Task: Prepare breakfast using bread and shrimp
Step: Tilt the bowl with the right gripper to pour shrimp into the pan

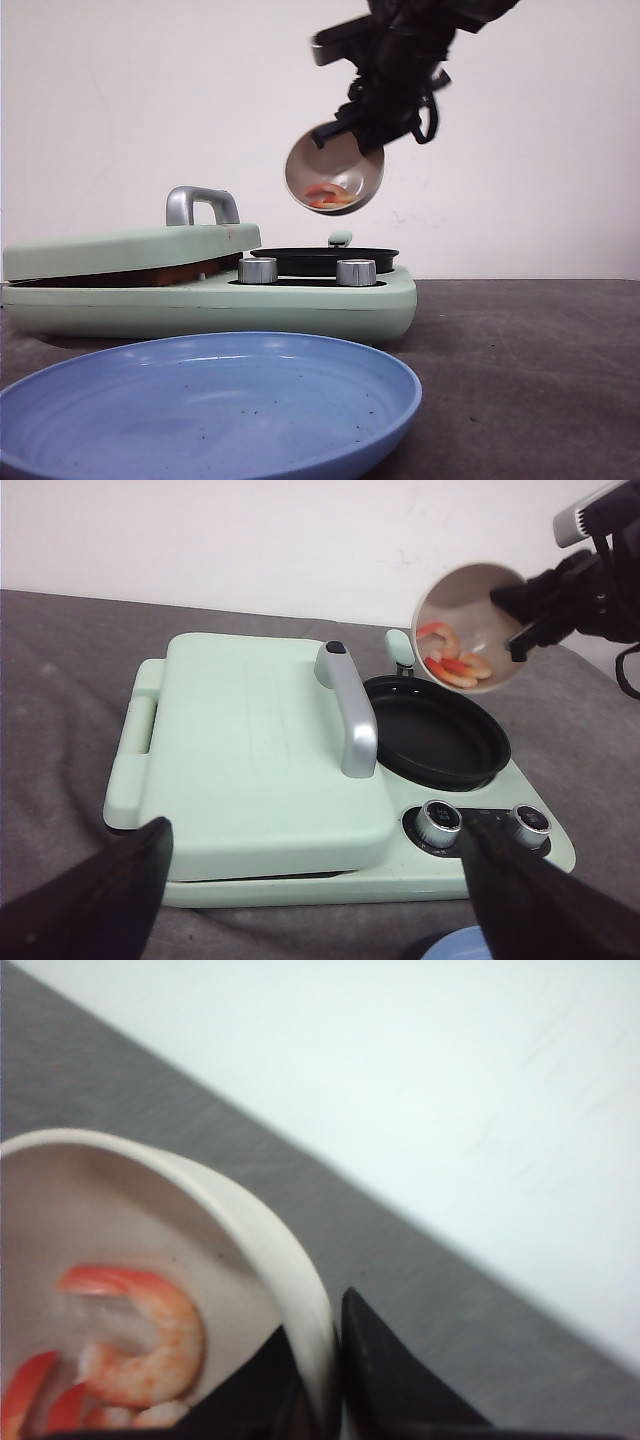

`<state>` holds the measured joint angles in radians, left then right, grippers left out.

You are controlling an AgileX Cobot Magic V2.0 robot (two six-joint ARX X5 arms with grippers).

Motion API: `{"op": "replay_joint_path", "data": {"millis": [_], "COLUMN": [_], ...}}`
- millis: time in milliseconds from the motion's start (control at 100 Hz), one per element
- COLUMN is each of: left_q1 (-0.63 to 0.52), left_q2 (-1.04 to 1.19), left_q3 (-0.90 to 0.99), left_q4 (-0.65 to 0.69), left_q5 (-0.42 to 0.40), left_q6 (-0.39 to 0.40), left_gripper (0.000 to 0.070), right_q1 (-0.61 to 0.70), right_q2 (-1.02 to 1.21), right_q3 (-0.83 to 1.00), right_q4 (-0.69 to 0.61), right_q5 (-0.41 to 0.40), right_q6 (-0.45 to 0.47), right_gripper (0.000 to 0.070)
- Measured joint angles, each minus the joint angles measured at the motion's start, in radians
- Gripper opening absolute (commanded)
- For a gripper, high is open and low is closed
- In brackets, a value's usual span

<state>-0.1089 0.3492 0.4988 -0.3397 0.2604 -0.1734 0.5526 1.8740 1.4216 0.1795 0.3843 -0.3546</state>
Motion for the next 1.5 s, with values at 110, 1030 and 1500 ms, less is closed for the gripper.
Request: {"op": "replay_joint_path", "data": {"millis": [110,1030,1500], "left_q1": [0.000,0.000,0.000], "left_q2": [0.000,0.000,0.000], "left_q3": [0.000,0.000,0.000], "left_q4": [0.000,0.000,-0.001], "left_q5": [0.000,0.000,0.000], "left_q6": [0.002,0.026,0.026], "left_gripper": [0.0511,0.0510,0.0510], "right_q1": [0.026,0.095,0.097], "right_q2": [0.005,0.025,0.025], "right_q3": [0.000,0.000,0.000], "right_q4": [0.021,0.194,0.295], "right_q5": [0.063,0.275,0.290], "right_q6": [-0.121,-0.581,-0.608], "right_gripper": [0.0000,0.0000,0.0000]}}
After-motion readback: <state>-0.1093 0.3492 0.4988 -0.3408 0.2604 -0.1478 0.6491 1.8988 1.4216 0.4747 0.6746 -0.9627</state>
